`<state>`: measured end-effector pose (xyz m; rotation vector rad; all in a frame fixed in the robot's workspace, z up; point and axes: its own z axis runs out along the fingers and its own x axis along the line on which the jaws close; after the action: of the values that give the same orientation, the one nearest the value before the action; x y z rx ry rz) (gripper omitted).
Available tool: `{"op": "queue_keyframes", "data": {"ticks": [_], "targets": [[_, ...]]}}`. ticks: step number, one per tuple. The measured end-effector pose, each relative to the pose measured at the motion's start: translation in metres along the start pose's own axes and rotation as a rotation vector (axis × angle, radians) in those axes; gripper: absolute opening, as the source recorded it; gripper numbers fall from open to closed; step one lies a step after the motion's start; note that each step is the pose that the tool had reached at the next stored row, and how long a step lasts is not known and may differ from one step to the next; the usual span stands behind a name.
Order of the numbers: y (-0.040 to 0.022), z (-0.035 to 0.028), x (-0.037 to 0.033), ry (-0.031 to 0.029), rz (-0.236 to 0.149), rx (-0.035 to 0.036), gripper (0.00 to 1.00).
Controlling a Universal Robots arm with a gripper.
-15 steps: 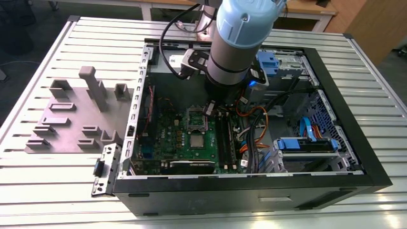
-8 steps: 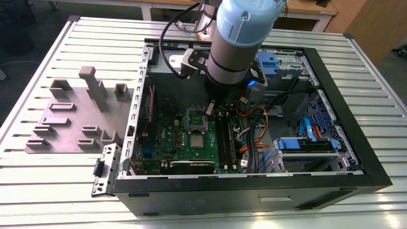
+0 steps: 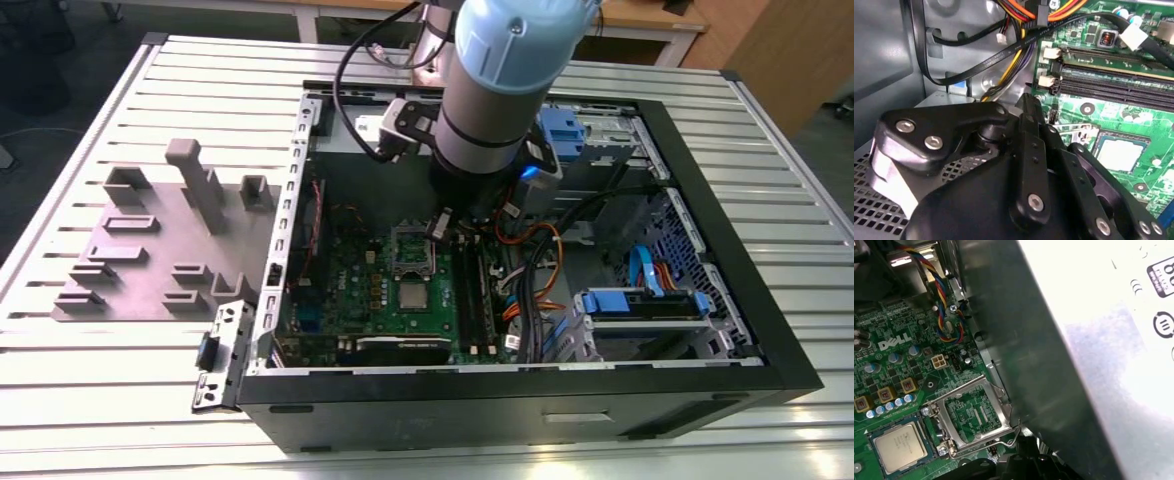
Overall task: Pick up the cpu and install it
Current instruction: 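Close the cpu cover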
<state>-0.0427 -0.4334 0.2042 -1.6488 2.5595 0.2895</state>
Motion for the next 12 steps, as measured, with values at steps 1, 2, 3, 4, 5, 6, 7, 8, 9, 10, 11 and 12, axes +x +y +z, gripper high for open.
{"op": "queue_keyframes", "data": {"ticks": [1,2,3,4,5,6,7,8,9,10,11,12], "targets": [[0.0000,-0.0002,0.0000,0.0005,0.000,0.0003,0.11],[0.0000,-0.0003,0.0000,0.0015,0.000,0.0008,0.11],[0.0001,-0.0003,-0.0001,0.0046,0.000,0.0023,0.11],[0.0001,-0.0004,-0.0001,0.0094,0.000,0.0044,0.11],[0.0001,-0.0005,-0.0001,0.0152,0.001,0.0070,0.11],[0.0001,-0.0005,-0.0001,0.0199,0.001,0.0092,0.11],[0.0001,-0.0007,-0.0001,0.0226,0.001,0.0104,0.11],[0.0001,-0.0012,-0.0002,0.0243,0.001,0.0111,0.11],[0.0002,-0.0017,-0.0002,0.0251,0.001,0.0114,0.11],[0.0003,-0.0022,-0.0003,0.0254,0.001,0.0116,0.11],[0.0004,-0.0028,-0.0004,0.0255,0.001,0.0117,0.11],[0.0006,-0.0035,-0.0005,0.0256,0.001,0.0117,0.11]]}}
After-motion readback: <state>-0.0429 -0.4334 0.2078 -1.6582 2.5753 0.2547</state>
